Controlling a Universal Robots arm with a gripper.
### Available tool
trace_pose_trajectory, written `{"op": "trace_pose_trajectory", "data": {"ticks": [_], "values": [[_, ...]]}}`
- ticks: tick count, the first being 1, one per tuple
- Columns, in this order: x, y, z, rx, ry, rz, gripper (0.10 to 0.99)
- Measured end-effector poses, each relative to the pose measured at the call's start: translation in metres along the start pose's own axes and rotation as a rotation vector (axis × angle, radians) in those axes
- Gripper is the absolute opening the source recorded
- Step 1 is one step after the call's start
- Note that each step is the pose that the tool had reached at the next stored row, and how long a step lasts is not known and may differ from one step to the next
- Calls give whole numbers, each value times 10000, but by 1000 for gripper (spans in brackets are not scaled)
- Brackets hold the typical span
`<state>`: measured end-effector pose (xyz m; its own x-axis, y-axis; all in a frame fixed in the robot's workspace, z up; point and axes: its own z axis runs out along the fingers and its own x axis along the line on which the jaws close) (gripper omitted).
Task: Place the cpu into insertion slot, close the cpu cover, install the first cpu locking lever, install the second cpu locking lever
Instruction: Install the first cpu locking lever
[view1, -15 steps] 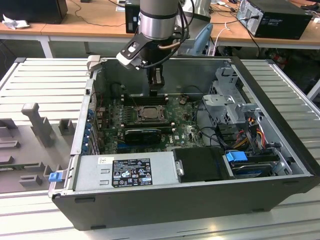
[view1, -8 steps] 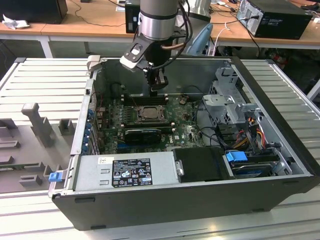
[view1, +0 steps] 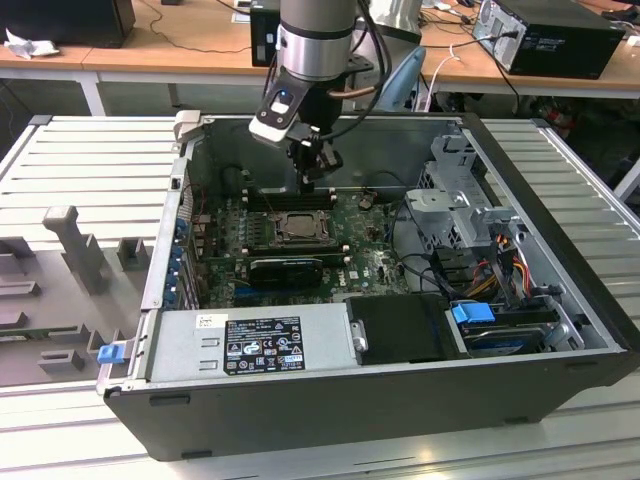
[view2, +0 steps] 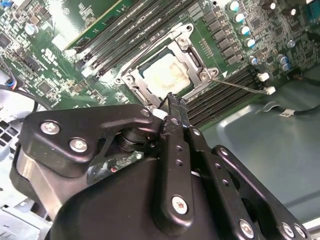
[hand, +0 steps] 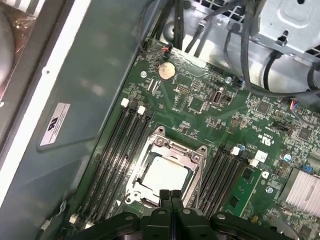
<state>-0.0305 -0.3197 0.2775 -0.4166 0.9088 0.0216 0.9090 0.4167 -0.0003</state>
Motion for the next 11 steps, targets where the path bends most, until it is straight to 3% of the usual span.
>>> {"op": "trace_pose_trajectory", "data": {"ticks": [11], "values": [[0,0,3,45,-1,-2070,106]]}}
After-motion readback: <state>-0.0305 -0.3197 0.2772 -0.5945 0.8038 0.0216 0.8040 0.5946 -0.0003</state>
